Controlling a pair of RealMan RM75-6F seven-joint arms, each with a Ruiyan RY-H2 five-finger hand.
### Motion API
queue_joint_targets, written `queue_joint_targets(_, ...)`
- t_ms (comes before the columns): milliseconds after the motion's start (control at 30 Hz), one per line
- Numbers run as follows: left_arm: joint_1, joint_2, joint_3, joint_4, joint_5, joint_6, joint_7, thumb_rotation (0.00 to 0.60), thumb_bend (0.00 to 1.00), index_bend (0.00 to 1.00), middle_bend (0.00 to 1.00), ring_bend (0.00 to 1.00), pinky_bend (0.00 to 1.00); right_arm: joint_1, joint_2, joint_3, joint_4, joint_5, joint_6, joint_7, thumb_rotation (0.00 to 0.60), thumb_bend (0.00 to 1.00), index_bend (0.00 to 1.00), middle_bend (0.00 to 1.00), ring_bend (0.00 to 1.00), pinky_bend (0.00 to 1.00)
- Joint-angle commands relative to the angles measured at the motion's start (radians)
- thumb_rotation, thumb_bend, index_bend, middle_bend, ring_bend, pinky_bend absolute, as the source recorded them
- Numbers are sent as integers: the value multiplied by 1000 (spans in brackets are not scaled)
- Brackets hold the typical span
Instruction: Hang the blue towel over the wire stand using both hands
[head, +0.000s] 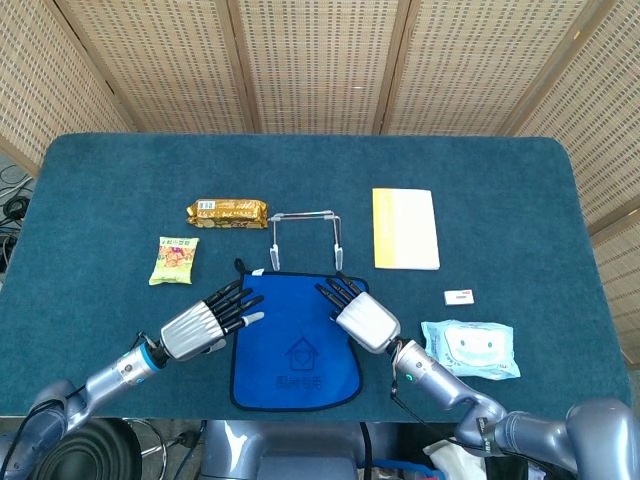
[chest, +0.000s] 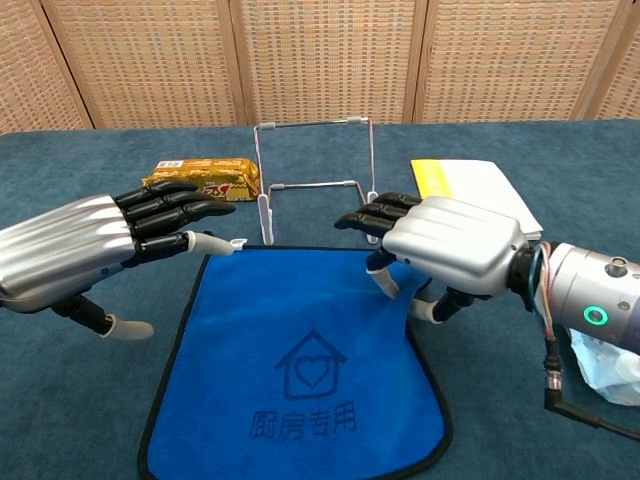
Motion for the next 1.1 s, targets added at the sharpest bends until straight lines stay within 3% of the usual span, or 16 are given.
queue_joint_targets(33, -4, -44, 10, 65, -29, -9, -49, 600, 0, 178, 0, 0, 0, 0, 0, 3, 0, 7, -4, -1, 600, 491, 684, 58, 0, 47)
queue_joint_targets(233, -16, -106, 30, 163, -57, -24, -109, 600, 0, 182, 0, 0, 0, -2, -3, 3, 2, 15, -7, 3, 600, 490, 684, 58, 0, 47)
queue_joint_targets(567, -39, -185, 59, 236, -89, -51, -146, 600, 0, 196, 0, 0, 0, -6, -1, 2, 5, 20, -3, 23, 600, 517, 684, 58, 0, 47)
queue_joint_targets(1100, -49, -199, 95, 271, -125, -79, -153, 600, 0, 238, 0, 0, 0, -7, -4, 1, 17, 21, 2, 38, 600, 517, 684, 58, 0, 47)
